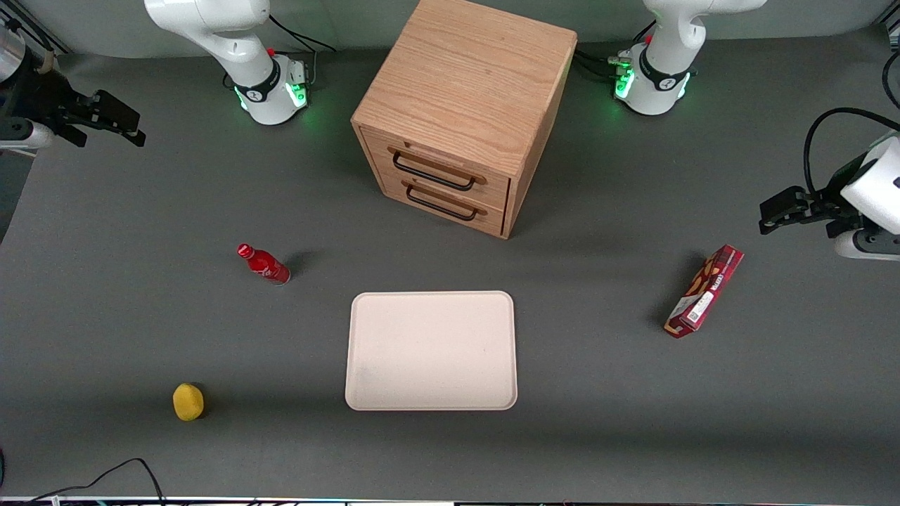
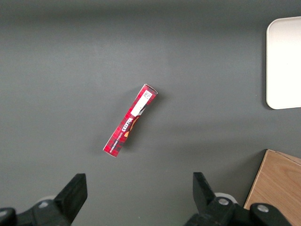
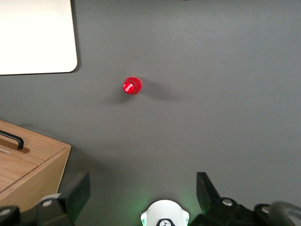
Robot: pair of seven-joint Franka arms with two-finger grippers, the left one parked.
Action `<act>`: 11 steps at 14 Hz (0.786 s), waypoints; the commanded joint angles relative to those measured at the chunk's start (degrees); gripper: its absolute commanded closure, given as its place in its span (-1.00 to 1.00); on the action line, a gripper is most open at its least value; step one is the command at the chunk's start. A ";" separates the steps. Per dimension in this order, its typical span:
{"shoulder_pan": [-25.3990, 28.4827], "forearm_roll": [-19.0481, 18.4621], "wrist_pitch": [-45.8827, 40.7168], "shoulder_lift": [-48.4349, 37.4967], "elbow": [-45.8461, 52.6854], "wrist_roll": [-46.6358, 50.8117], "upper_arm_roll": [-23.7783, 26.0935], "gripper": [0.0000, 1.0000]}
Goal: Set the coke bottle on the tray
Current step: 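Move the open right gripper down over the red Coca-Cola bottle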
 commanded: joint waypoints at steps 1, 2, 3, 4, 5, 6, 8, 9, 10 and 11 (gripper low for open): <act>0.30 -0.66 -1.69 0.27 1.81 1.17 0.07 -1.00; 0.30 -0.75 -2.04 0.35 1.99 1.08 0.16 -1.00; 0.30 -0.75 -2.05 0.44 2.25 0.47 0.16 -1.00; 0.57 -0.84 -2.05 0.52 2.51 0.47 0.25 -1.00; 0.65 -1.01 -1.96 0.44 2.60 0.99 0.85 -1.00; 0.92 -1.01 -1.87 0.52 2.69 1.26 1.21 -1.00; 0.83 -0.93 0.48 2.10 0.69 1.26 2.44 -1.00; 0.83 -0.75 4.07 2.72 -3.16 1.08 2.53 -1.00; 0.83 -0.75 9.50 2.72 -8.16 0.82 2.53 -1.00; 0.83 -0.75 16.69 2.72 -13.43 0.73 2.53 -1.00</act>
